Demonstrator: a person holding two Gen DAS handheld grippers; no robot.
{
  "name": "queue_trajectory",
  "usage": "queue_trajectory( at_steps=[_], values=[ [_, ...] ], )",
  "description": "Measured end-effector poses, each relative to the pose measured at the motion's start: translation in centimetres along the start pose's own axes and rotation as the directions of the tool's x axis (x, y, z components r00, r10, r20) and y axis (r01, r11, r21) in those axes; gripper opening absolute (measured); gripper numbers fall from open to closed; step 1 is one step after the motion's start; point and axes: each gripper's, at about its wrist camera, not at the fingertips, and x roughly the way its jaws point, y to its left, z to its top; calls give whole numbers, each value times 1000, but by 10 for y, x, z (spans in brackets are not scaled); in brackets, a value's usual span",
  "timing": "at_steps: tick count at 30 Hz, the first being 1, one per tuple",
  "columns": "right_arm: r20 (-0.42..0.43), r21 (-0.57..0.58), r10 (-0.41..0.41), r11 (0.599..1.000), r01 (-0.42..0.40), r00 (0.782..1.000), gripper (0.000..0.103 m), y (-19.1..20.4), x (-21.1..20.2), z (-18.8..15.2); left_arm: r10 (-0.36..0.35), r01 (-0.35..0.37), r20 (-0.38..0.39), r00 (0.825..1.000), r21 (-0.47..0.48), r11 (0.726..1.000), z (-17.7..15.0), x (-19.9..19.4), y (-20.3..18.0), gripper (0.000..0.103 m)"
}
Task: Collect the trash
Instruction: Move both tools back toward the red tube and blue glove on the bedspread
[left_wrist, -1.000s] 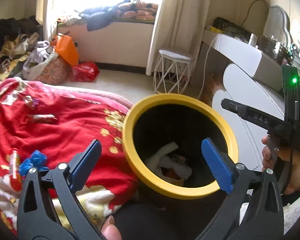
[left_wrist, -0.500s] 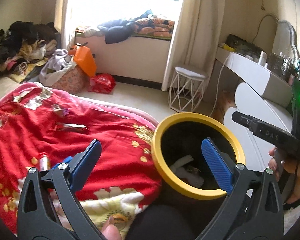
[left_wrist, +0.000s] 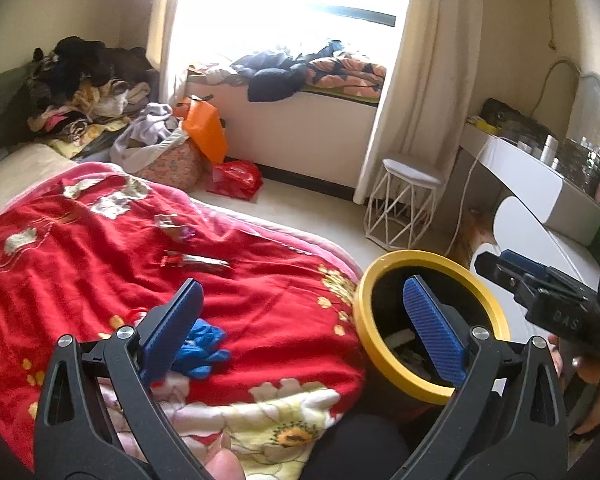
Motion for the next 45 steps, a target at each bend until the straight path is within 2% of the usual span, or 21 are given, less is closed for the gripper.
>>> queue_trajectory(
  at_steps=[15, 24, 33, 39, 45],
  values=[
    [-30, -103, 92, 990, -95, 995, 73, 55, 11, 1, 86, -85, 16, 996, -65, 994, -1, -17, 52, 92],
    [-50, -163, 141, 975, -148, 989, 73, 88, 33, 4, 152, -151, 1, 988, -123, 981, -8, -22, 93, 92],
    [-103, -208, 189, 956, -207, 976, 73, 120, 87, 14, 200, -209, -64, 978, -187, 960, -25, -15, 134, 92],
    [-156, -221, 197, 948, -229, 968, 72, 135, 135, 19, 180, -206, -128, 975, -240, 949, -39, -2, 156, 92],
    [-237, -264, 170, 936, -232, 957, 63, 143, 187, 18, 145, -186, -163, 976, -274, 943, -49, 12, 165, 92]
  ],
)
